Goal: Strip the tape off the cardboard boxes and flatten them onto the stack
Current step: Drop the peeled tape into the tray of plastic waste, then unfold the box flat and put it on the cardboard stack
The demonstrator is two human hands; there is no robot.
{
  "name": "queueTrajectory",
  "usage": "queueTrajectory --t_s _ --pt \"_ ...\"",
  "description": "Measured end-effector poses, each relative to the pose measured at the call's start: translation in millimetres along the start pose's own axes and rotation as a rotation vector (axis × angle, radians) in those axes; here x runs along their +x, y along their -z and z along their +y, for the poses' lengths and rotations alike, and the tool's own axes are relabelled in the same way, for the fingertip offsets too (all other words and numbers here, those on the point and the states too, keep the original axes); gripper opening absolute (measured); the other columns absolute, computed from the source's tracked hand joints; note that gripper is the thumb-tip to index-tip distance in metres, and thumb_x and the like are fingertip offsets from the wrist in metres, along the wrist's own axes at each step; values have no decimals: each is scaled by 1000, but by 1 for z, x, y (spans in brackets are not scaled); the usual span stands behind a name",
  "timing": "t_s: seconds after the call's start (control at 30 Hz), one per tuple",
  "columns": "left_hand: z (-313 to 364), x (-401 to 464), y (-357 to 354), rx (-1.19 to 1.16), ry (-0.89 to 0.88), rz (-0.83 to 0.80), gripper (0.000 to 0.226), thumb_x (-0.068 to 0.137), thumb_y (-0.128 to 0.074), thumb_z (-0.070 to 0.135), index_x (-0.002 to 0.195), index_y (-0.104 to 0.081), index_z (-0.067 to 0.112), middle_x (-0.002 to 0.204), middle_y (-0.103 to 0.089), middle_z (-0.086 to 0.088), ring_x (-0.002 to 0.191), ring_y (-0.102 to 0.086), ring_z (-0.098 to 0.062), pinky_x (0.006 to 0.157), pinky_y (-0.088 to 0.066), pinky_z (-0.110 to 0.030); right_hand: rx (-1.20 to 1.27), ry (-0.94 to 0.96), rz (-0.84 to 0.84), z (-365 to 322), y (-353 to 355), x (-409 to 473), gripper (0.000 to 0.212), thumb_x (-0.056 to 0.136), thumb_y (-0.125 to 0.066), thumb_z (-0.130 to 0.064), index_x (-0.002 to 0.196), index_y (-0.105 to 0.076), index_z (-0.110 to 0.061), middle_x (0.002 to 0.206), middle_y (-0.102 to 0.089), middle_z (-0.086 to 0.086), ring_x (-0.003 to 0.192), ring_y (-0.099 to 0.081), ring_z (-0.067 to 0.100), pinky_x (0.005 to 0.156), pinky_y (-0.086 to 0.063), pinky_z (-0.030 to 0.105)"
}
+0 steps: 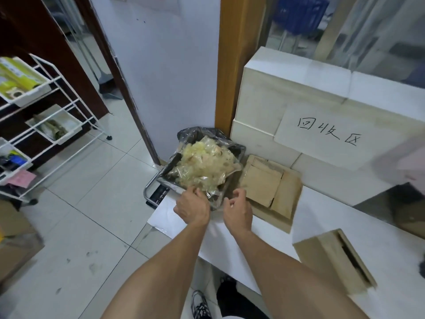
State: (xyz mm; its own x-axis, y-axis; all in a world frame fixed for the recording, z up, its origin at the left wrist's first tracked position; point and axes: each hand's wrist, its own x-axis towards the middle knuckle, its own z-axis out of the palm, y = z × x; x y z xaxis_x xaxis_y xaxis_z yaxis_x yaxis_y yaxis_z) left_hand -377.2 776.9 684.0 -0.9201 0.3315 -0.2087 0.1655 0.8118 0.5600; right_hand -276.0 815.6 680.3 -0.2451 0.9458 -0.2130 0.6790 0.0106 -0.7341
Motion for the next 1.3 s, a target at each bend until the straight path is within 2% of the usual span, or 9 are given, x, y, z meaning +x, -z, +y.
queueTrajectory --t_s 0.23,0.33,0.47,0.63,0.77,0.9,1.13,1.2,1.3 --pt "13 -63 -7 22 -205 -139 24 97 -53 25 109 -73 18 101 -73 -9 98 -66 -29 84 -47 -35 -140 -118 107 37 44 -31 25 95 -56 -25 119 -49 -20 111 -64 6 110 -52 29 93 -42 39" --pt "25 -89 -21 -11 -310 -273 28 98 -52 27 116 -70 16 111 -72 -7 106 -65 -29 91 -48 -35 -174 -178 182 54 72 -35 27 94 -55 -23 120 -51 -20 121 -59 5 117 -47 28 95 -37 39" --pt "51 -135 -54 39 -435 -381 33 97 -53 35 120 -67 16 116 -70 -5 107 -65 -25 97 -48 -37 -217 -214 320 97 120 -36 25 95 -55 -25 117 -58 -16 120 -60 8 113 -49 29 95 -38 38" --pt "84 -216 -106 187 -539 -466 36 95 -53 46 118 -64 20 116 -68 0 110 -61 -26 95 -44 -37 -214 -85 511 170 185 -42 22 89 -61 -20 110 -67 -16 116 -63 6 113 -52 29 96 -38 40" --pt "106 -285 -148 236 -497 -533 44 89 -53 53 119 -51 21 114 -63 -4 107 -61 -29 93 -47 -43 -237 -181 312 238 243 -45 45 93 -57 -30 137 -51 -20 138 -52 3 126 -47 25 103 -34 37" --pt "124 -330 -178 238 -407 -530 79 82 -56 60 143 -27 18 127 -54 -7 114 -58 -31 96 -46 -47 -218 -215 98 277 283 -42 47 97 -48 -38 140 -41 -21 128 -61 3 116 -58 27 98 -43 40" --pt "151 -368 -201 279 -501 -519 58 78 -60 56 114 -22 31 103 -56 -5 79 -56 -28 71 -46 -41 -188 -267 105 306 322 -36 20 97 -46 -25 112 -50 -14 102 -68 12 95 -64 35 76 -49 37" --pt "156 -375 -205 251 -520 -520 54 81 -57 53 118 -22 34 103 -56 -4 78 -55 -26 72 -45 -41 -156 -301 141 312 327 -37 21 97 -48 -23 114 -50 -11 102 -67 12 94 -64 35 74 -47 35" --pt "162 -383 -212 158 -558 -486 57 90 -51 26 137 -21 34 119 -60 -8 91 -61 -29 76 -49 -43 -68 -370 238 318 334 -40 21 97 -49 -21 115 -49 -10 100 -67 13 92 -65 35 71 -49 36"
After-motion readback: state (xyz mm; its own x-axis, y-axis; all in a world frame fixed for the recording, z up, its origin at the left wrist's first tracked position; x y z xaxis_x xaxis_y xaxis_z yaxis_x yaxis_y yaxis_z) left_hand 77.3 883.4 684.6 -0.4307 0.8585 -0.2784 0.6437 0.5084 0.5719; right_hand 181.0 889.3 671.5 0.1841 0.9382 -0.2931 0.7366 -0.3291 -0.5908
